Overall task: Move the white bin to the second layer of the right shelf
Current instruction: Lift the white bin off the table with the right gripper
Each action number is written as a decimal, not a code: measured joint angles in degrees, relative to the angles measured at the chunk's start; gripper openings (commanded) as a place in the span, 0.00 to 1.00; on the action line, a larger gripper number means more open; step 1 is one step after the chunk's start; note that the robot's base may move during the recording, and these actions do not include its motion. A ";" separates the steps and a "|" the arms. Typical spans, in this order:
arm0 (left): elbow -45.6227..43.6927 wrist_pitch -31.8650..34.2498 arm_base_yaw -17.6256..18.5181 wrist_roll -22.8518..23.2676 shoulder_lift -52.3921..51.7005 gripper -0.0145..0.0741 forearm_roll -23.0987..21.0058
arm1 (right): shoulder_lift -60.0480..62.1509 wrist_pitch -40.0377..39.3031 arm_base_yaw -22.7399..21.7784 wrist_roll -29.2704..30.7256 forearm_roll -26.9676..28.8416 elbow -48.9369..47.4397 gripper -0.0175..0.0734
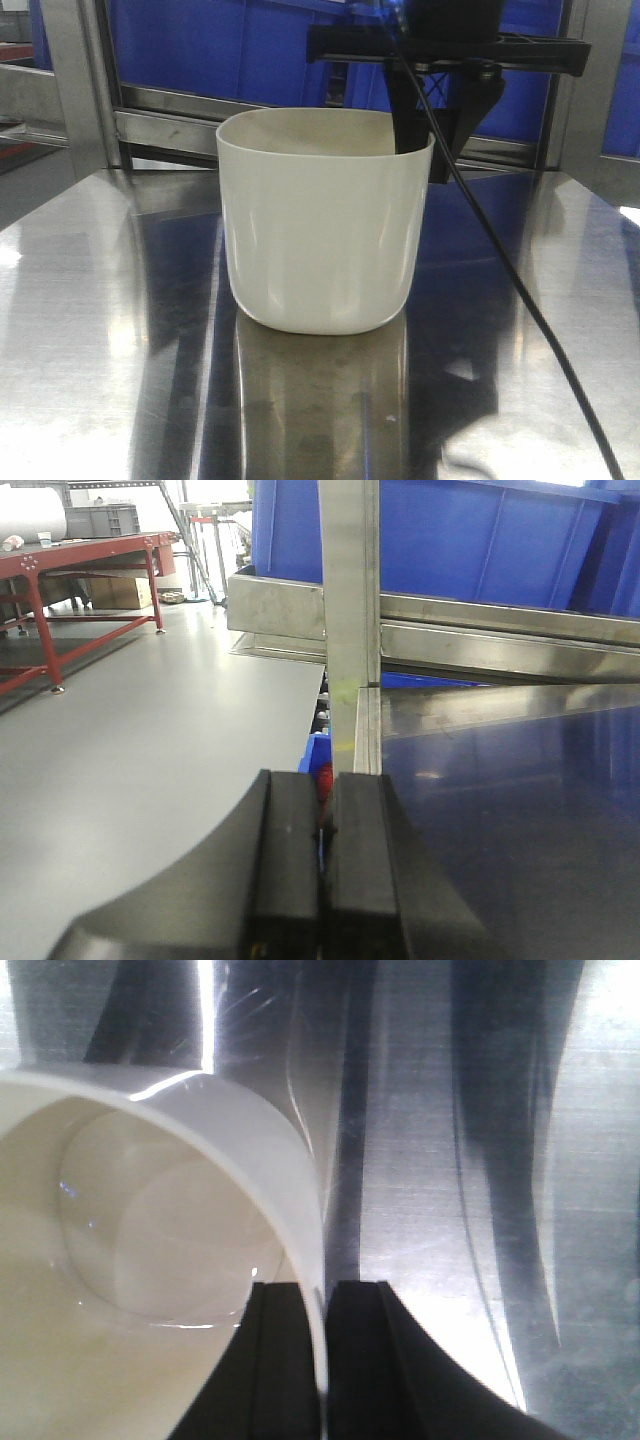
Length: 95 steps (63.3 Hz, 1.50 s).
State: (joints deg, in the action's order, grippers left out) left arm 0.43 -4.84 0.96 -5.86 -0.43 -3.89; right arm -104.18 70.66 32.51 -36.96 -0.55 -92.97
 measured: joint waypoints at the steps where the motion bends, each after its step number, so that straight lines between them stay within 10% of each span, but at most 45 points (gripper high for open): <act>1: 0.00 0.00 0.00 0.00 0.00 0.26 0.00 | 0.00 0.00 0.00 0.00 0.00 0.00 0.25; 37: 0.00 0.00 0.00 0.00 0.00 0.26 0.00 | 14.36 -1.26 -7.64 12.25 -1.49 6.26 0.25; 56: 0.00 0.00 0.00 0.00 0.00 0.26 0.00 | 28.73 -14.82 -20.40 29.27 1.90 24.53 0.25; 80: 0.00 0.00 0.00 0.00 0.00 0.26 0.00 | 48.25 -39.90 -38.98 34.62 5.85 47.87 0.26; 95: 0.00 0.00 0.00 0.00 0.00 0.26 0.00 | 57.13 -51.11 -40.79 40.13 6.17 57.45 0.26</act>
State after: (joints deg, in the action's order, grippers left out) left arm 0.43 -4.84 0.96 -5.86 -0.43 -3.89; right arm -47.05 19.55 -8.28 3.17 5.62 -35.52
